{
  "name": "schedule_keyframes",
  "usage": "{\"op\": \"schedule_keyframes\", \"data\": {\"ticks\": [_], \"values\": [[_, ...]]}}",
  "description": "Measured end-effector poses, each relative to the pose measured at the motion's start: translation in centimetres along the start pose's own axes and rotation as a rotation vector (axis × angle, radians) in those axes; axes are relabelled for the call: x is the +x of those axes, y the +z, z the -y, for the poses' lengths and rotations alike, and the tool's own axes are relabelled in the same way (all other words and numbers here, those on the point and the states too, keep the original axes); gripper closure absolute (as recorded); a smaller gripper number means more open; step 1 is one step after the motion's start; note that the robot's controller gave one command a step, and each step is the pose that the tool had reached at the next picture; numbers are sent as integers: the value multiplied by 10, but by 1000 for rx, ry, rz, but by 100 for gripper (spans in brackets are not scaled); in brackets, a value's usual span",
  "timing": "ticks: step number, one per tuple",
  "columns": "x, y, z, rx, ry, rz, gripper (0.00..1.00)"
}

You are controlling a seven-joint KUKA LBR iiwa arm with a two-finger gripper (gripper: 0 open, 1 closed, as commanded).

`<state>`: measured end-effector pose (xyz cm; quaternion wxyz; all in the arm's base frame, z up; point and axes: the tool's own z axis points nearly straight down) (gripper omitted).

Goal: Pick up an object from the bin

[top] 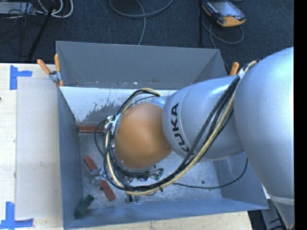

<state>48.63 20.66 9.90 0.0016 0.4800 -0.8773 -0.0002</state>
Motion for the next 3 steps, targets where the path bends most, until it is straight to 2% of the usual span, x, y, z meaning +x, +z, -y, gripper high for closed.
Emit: {"op": "schedule_keyframes", "data": {"ticks": [1, 2, 3], "values": [[-23, 30, 8, 0, -390, 3, 0], [-18, 30, -16, 0, -516, 1, 0], [-18, 30, -16, -1, -513, 2, 100]]}}
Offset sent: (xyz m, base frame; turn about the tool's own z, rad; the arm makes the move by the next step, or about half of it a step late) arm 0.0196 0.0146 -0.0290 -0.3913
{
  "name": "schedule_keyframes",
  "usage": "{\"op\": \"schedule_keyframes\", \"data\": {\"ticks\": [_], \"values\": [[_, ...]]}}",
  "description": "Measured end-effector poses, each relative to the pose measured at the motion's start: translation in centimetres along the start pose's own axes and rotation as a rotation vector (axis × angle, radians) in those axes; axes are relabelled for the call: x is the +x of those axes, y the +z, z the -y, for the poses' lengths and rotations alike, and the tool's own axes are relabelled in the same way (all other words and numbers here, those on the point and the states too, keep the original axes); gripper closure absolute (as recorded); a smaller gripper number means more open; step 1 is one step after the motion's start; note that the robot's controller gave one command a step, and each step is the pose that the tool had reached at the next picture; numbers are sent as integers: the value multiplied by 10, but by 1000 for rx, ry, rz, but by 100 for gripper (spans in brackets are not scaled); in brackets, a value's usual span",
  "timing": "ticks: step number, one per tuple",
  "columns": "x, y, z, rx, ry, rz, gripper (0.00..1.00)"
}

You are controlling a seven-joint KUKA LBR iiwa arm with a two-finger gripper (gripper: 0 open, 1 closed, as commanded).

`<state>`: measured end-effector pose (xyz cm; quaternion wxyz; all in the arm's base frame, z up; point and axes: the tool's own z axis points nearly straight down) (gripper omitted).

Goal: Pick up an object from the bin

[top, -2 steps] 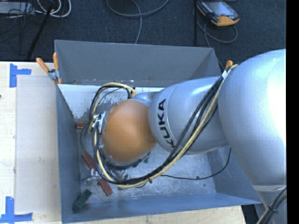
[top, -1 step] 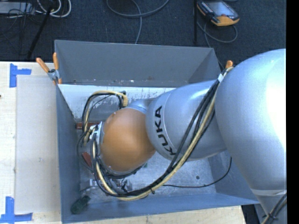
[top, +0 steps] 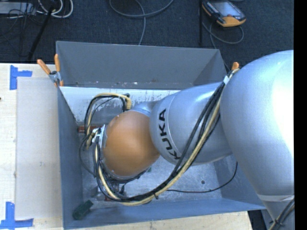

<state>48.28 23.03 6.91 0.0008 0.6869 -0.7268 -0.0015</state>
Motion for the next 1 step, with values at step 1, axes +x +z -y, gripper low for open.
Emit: {"op": "schedule_keyframes", "data": {"ticks": [1], "values": [[-1, -104, 1, 8, 4, 3, 100]]}}
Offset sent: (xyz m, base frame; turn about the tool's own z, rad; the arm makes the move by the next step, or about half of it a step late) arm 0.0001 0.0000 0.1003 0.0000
